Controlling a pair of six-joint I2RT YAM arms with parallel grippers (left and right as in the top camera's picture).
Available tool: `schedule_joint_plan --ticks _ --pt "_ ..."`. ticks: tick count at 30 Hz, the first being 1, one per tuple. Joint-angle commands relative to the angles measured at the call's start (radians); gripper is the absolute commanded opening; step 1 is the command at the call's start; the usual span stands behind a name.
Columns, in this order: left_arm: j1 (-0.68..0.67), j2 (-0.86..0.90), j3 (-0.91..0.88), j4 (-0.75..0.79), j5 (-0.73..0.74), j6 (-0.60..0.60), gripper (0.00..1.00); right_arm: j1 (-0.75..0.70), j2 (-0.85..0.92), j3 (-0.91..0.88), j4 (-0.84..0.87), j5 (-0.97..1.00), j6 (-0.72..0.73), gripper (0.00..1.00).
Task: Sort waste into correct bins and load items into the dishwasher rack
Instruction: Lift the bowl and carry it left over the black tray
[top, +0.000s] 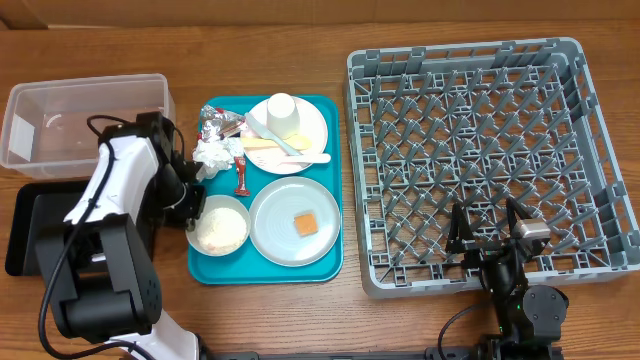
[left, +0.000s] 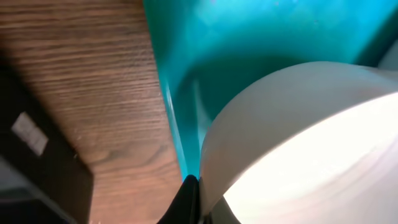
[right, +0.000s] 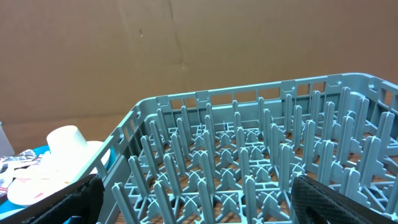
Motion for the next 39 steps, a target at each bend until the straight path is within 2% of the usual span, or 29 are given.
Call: schedule_joint_plan --ticks 1,8,16,23,35,39 --pt "-0.001 0.009 0.068 -0.039 0.029 -0.004 0.04 -0.005 -0.012 -0.011 0.005 -0.006 -0.004 1.00" --pt "0.023 0.008 0.187 -0.119 0.074 -0.031 0.04 -0.005 -0.012 -0.011 0.005 -0.006 -0.004 1.00" --pt "0.134 0.006 0.397 -0.224 0.066 -0.031 0.04 -0.005 -0.012 -0.011 0.005 -0.006 -0.004 1.00" --pt "0.283 0.006 0.513 -0.249 -0.105 -0.082 0.04 -0.005 -0.012 -0.011 0.006 -0.006 -0.004 1.00" --pt "0.505 0.007 0.514 -0.210 -0.274 -0.067 0.04 -0.005 -0.012 -0.011 0.005 -0.006 -0.004 1.00" --pt "0.552 0.007 0.514 -0.197 -0.391 -0.064 0.04 -0.005 -0.012 -0.011 0.005 -0.006 -0.004 1.00"
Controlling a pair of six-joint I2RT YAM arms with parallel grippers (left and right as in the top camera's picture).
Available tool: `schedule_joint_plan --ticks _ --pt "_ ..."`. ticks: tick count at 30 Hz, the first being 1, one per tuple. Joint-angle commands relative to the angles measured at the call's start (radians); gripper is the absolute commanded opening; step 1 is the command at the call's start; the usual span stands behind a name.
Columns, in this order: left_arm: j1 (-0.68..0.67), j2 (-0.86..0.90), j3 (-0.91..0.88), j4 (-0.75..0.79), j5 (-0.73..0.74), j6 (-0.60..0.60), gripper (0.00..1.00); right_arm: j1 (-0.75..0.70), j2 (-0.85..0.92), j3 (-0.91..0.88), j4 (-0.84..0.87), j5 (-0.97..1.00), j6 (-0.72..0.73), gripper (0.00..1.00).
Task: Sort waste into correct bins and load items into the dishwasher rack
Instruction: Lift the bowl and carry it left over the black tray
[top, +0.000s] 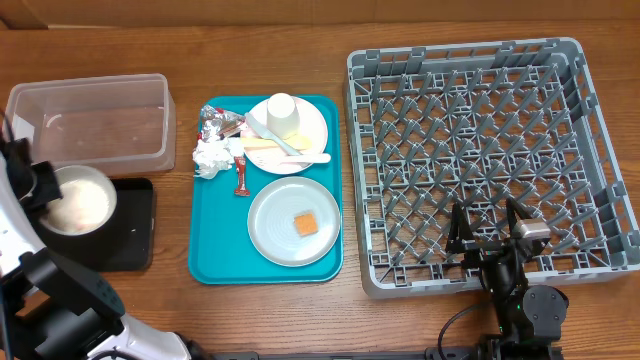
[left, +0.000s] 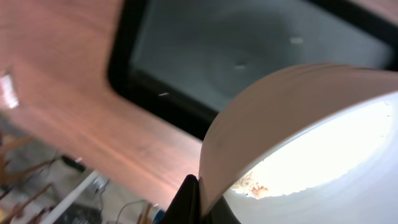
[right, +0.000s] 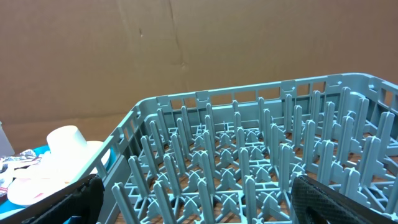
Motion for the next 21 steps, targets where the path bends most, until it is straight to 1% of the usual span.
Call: schedule_joint_plan --ticks 1,9,16,21 --pt "0.034 0.005 0.025 0.010 -0.125 -0.007 0.04 -0.005 -0.012 -0.011 0.005 -0.005 -0.003 1.00" --pt "0.051 0.006 0.025 0.077 -0.315 -0.001 0.04 -0.005 -0.012 -0.011 0.005 -0.005 -0.003 1.00" --pt "0.049 0.006 0.025 0.221 -0.375 0.169 0.04 -0.005 -0.012 -0.011 0.005 -0.005 -0.003 1.00" --pt "0.049 0.006 0.025 0.278 -0.431 0.268 0.04 -0.005 -0.012 -0.011 0.005 -0.005 -0.003 1.00"
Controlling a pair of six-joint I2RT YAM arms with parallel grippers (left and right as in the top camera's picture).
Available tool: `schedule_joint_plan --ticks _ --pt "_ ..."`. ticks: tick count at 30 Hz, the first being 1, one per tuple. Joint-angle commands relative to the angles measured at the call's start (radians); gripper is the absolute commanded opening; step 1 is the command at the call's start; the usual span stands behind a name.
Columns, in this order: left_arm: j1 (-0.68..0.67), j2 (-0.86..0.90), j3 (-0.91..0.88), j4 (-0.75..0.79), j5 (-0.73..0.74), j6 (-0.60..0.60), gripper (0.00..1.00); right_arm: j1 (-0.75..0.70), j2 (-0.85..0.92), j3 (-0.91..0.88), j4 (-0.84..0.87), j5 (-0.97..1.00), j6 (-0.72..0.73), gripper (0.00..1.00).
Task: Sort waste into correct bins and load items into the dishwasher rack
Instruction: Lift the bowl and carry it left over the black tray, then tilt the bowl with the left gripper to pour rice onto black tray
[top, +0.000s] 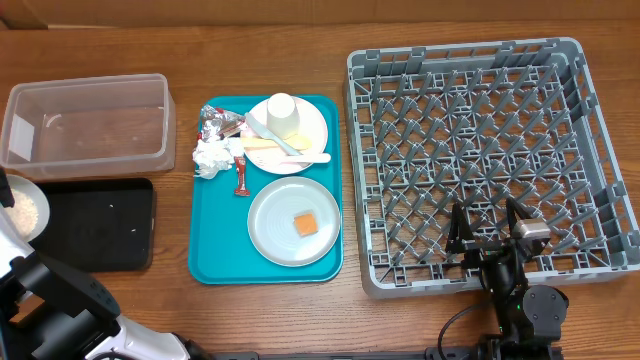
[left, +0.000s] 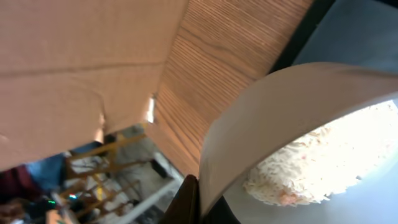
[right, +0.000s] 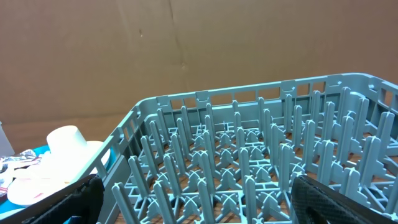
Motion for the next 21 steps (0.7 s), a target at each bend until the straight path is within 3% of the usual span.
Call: schedule_joint_plan --ticks 1,13,21 --pt "0.000 0.006 0.024 0.029 -0.090 0.106 0.04 -0.005 -0.012 -0.011 0.006 -0.006 -0.003 1.00" --pt "-0.042 0.008 0.021 0.126 -0.198 0.214 0.04 -0.005 -0.012 -0.011 0.006 -0.006 -0.003 1.00" --pt "-0.119 0.010 -0.056 0.233 -0.233 0.356 0.04 -0.005 -0.012 -0.011 0.006 -0.006 -0.003 1.00"
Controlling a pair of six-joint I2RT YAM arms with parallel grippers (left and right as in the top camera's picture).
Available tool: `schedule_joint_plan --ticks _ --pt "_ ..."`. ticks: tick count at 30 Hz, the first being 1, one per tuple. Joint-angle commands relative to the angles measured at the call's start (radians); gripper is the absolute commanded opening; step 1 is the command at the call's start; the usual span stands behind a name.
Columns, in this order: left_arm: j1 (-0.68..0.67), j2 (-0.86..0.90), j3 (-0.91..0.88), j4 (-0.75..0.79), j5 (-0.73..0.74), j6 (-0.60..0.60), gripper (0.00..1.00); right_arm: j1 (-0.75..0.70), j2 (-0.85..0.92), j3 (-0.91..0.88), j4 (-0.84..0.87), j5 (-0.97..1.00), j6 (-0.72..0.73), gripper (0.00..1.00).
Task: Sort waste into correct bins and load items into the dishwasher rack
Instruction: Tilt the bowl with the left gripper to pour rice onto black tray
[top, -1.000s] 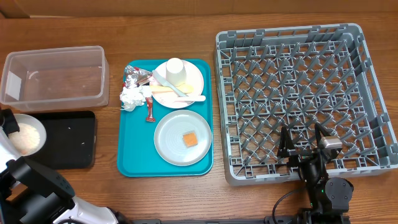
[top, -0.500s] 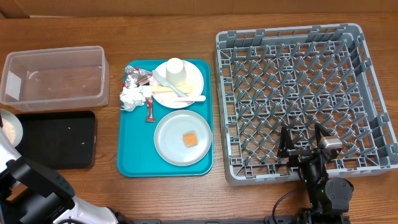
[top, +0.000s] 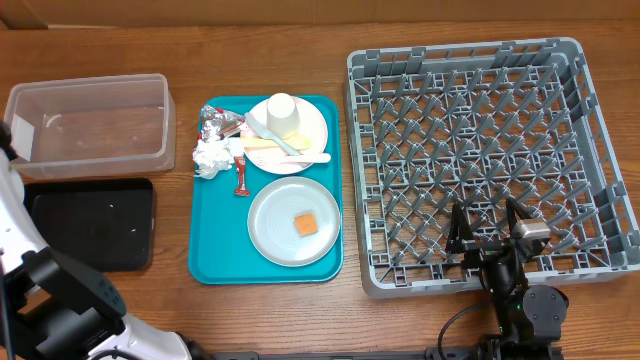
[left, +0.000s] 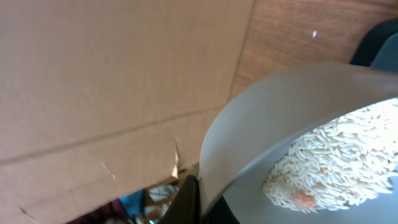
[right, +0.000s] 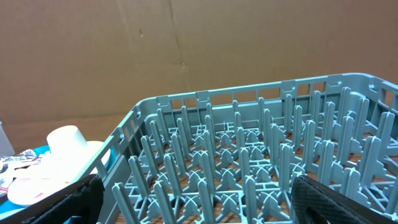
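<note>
My left gripper (left: 198, 194) is shut on the rim of a white bowl (left: 267, 118), which is tilted. The rice (left: 333, 163) in it, with a pinkish bit, lies heaped against one side. The bowl does not show in the overhead view; only my white left arm (top: 12, 205) shows at the far left edge. The black bin (top: 90, 222) lies front left, with the clear bin (top: 88, 120) behind it. My right gripper (right: 208, 202) stands open at the front edge of the grey dishwasher rack (top: 490, 150).
The teal tray (top: 215, 255) holds a plate with an upturned cup (top: 281, 110) and utensils, a plate with an orange food piece (top: 305, 224), foil (top: 213, 124), a crumpled napkin (top: 209, 155) and a red wrapper (top: 241, 178). A cardboard wall (left: 112, 74) stands close behind the bowl.
The bowl was at the left edge of the overhead view beside the black bin; now it is out of that view. In the wrist view cardboard fills the background.
My left gripper was shut on the bowl of rice at the tray's front left. Then it held the bowl over the black bin's left end. Then the bowl was at the table's left edge, and now it is out of the overhead view. The right arm stayed still.
</note>
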Motion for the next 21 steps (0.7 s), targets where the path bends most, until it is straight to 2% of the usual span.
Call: schedule_joint_plan --ticks 1,4,10,21 --pt "-0.021 0.011 -0.068 0.024 -0.051 0.098 0.04 -0.005 -0.012 -0.011 0.006 -0.006 -0.004 1.00" --pt "-0.020 0.011 -0.144 0.056 -0.109 0.107 0.04 -0.005 -0.012 -0.011 0.006 -0.006 -0.004 1.00" --pt "-0.011 0.011 -0.253 0.089 -0.112 0.108 0.04 -0.005 -0.012 -0.011 0.006 -0.006 -0.004 1.00" --pt "-0.028 0.011 -0.413 0.261 -0.206 0.149 0.04 -0.005 -0.012 -0.011 0.006 -0.006 -0.004 1.00"
